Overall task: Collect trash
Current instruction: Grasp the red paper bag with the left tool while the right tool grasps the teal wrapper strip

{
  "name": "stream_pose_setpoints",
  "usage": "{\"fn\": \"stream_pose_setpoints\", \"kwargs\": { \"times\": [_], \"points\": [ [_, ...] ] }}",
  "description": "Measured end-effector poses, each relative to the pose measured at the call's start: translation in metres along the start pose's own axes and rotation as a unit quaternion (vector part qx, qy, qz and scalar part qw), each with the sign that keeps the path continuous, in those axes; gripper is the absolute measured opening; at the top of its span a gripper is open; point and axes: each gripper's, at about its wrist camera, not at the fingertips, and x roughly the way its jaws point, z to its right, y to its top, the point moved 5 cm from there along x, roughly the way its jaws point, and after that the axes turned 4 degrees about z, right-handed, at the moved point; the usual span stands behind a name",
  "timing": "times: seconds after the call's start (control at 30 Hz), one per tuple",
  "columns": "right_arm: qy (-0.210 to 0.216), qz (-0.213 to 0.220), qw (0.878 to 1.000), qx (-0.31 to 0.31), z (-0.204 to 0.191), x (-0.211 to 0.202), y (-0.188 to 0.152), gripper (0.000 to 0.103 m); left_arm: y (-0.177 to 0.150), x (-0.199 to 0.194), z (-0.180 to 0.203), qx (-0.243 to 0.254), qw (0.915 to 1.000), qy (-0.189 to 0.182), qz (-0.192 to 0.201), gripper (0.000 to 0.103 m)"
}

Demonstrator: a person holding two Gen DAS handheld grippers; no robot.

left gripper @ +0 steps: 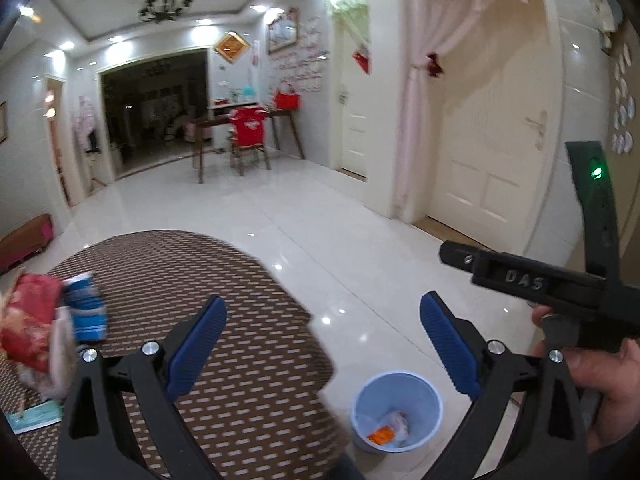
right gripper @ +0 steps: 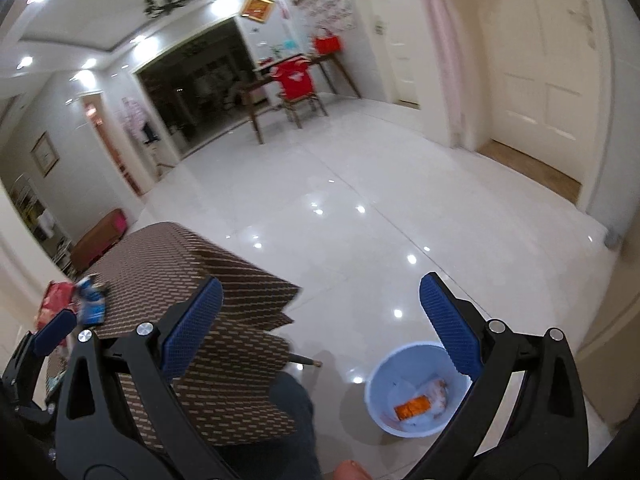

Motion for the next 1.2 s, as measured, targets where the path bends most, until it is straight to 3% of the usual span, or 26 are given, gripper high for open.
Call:
{"fn": "stream_pose_setpoints", "kwargs": {
  "times": [0.17,0.37,0.57,0.67,0.77,0.9,1.03,1.1,1.13,1.2],
  "points": [
    [0.042,0.003,0.998,-0.04,-0.055,-0.004,0.001,0.097,0.0,-0.027,-0.05,-0.027,0.9982,0.051,0.014,0.096],
    [0.085,-0.008,0.992,-0.092,-0.123,0.001,-0.011,0.097,-0.005,-0.062,-0.113,-0.062,0.9897,0.125,0.032,0.096],
    [0.117,-0.026,0.983,-0.136,-0.186,0.008,-0.033,0.097,-0.019,-0.099,-0.192,-0.108,0.9703,0.211,0.048,0.097],
    [0.127,-0.036,0.98,-0.151,-0.209,0.013,-0.048,0.097,-0.027,-0.106,-0.237,-0.132,0.9561,0.258,0.044,0.098],
    [0.14,-0.046,0.975,-0.167,-0.232,0.019,-0.058,0.097,-0.036,-0.103,-0.269,-0.148,0.9478,0.28,0.034,0.098],
    [0.15,-0.052,0.971,-0.181,-0.251,0.024,-0.07,0.097,-0.042,-0.083,-0.3,-0.161,0.9451,0.284,0.007,0.098],
    [0.151,-0.06,0.969,-0.187,-0.258,0.029,-0.077,0.097,-0.048,-0.047,-0.313,-0.169,0.9518,0.254,-0.034,0.098],
    [0.15,-0.064,0.969,-0.187,-0.26,0.032,-0.081,0.097,-0.051,-0.038,-0.306,-0.175,0.9581,0.224,-0.032,0.097],
    [0.149,-0.066,0.969,-0.186,-0.259,0.033,-0.081,0.097,-0.05,-0.036,-0.305,-0.18,0.961,0.209,-0.025,0.086],
    [0.149,-0.071,0.969,-0.186,-0.261,0.036,-0.085,0.097,-0.051,-0.031,-0.301,-0.183,0.966,0.181,-0.026,0.049]
  ]
}}
